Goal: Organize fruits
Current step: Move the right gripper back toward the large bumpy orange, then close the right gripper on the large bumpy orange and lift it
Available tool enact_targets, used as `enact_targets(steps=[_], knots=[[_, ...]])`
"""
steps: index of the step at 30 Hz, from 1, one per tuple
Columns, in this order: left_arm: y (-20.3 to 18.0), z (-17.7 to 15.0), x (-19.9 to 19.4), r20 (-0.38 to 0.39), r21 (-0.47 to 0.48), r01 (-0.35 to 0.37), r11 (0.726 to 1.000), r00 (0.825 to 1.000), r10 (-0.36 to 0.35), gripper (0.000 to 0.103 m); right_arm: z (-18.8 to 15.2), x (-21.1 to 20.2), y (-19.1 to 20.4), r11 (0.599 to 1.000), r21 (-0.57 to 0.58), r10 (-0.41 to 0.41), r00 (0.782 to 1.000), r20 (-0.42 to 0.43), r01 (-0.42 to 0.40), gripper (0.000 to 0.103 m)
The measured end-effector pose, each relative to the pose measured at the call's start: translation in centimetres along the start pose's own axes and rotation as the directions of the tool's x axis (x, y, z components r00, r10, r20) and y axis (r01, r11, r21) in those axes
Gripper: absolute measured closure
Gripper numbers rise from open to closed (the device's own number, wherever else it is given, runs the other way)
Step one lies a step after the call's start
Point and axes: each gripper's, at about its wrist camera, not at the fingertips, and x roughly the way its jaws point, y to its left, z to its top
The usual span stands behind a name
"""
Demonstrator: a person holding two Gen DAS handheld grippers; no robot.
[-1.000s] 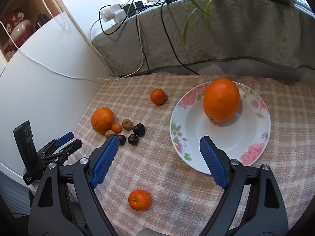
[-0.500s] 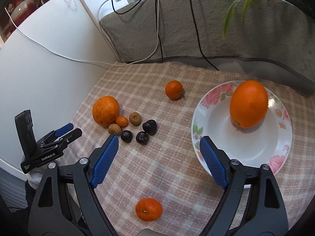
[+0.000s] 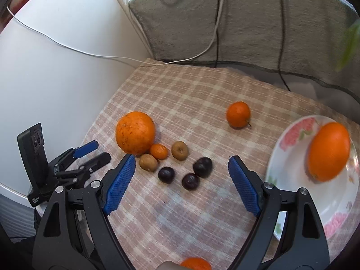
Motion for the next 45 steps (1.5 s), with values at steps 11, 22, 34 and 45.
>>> enact_targets(steps=[11, 22, 34, 45], knots=[[-0.4, 0.4, 1.1, -0.012, 0.009, 0.05, 0.999, 0.999, -0.049, 0.022, 2.9, 4.5, 3.2, 0.997, -0.018, 0.075, 0.994, -0.08, -0.077, 0.016], [-0.8, 0.7, 2.3, -0.036, -0.014, 0.143, 0.99, 0.989, -0.144, 0.022, 4.2, 8.4, 4.9, 0.992, 0.003, 0.127, 0.981, -0.148, -0.128, 0.016], [0.0, 0.9, 3.8, -0.062, -0.095, 0.262, 0.96, 0.961, -0.269, 0.023, 4.6, 11.3, 5.7, 0.985, 0.007, 0.169, 0.963, -0.208, -0.172, 0.016], [0.1, 0.7, 4.2, -0.064, -0.101, 0.282, 0.954, 0.955, -0.289, 0.031, 4.9, 12.4, 6.0, 0.984, 0.025, 0.178, 0.957, -0.231, -0.177, 0.028]])
